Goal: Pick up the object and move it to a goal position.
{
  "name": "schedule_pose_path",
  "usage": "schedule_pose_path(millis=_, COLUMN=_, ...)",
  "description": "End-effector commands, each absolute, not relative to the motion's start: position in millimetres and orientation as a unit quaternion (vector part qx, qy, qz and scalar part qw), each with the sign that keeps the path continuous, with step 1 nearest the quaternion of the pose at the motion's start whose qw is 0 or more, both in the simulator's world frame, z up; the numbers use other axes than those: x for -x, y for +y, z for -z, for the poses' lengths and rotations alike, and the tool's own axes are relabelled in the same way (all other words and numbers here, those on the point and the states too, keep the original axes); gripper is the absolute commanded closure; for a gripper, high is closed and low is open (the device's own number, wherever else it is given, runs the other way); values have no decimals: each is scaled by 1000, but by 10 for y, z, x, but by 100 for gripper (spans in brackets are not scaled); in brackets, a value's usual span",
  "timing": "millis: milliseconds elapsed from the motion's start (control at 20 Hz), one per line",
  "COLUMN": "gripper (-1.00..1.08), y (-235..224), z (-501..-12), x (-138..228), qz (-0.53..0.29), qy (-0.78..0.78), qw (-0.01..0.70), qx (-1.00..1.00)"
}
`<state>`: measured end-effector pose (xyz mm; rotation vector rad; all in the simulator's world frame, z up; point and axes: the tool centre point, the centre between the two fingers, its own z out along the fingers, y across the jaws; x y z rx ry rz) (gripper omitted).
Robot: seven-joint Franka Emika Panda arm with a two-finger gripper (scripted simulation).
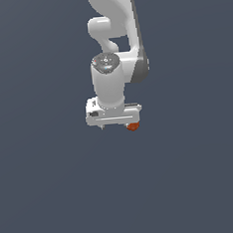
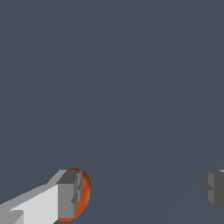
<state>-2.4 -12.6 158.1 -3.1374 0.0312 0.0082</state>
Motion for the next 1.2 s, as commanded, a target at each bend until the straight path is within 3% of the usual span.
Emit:
schedule_pose_path(millis=0, gripper=-92, y=-126, z=-1581, x=24, qz=-3, qy=10, qw=2, qx=1000)
schedule_pose_path(millis=450, gripper=-92, y=-453, z=-1582, x=1, qz=-4, qy=22, qw=-1, qx=1000)
schedule_pose_path(millis=1150, gripper=-92, y=-267, z=-1500, x=83, qz=-3, qy=59, qw=-1, qx=998)
